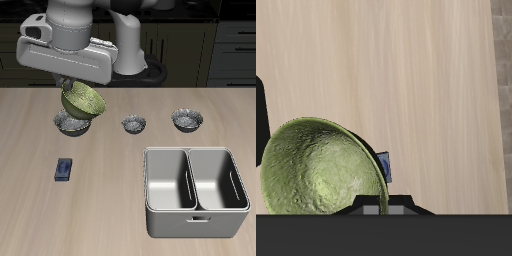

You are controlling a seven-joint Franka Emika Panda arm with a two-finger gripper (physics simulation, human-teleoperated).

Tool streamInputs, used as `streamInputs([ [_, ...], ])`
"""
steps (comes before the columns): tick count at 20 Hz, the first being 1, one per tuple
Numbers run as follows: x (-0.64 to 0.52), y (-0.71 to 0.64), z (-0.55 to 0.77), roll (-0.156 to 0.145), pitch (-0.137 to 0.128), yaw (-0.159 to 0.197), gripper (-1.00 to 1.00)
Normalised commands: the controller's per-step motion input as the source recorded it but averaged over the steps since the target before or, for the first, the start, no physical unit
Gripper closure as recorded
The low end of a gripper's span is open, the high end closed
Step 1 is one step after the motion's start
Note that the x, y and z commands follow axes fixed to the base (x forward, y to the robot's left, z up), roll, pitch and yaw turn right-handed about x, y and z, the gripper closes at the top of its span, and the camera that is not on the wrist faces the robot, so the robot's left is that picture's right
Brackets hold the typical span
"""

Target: Place the green bowl in the right side of the drainer

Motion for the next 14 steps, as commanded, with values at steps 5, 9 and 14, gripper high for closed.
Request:
streamInputs([
  [5,-0.01,0.23,0.16,0.023,-0.058,0.036,1.0],
  [9,0.05,0.18,0.09,0.028,-0.035,0.022,1.0],
  [14,0.11,0.48,0.07,0.048,-0.042,0.033,1.0],
])
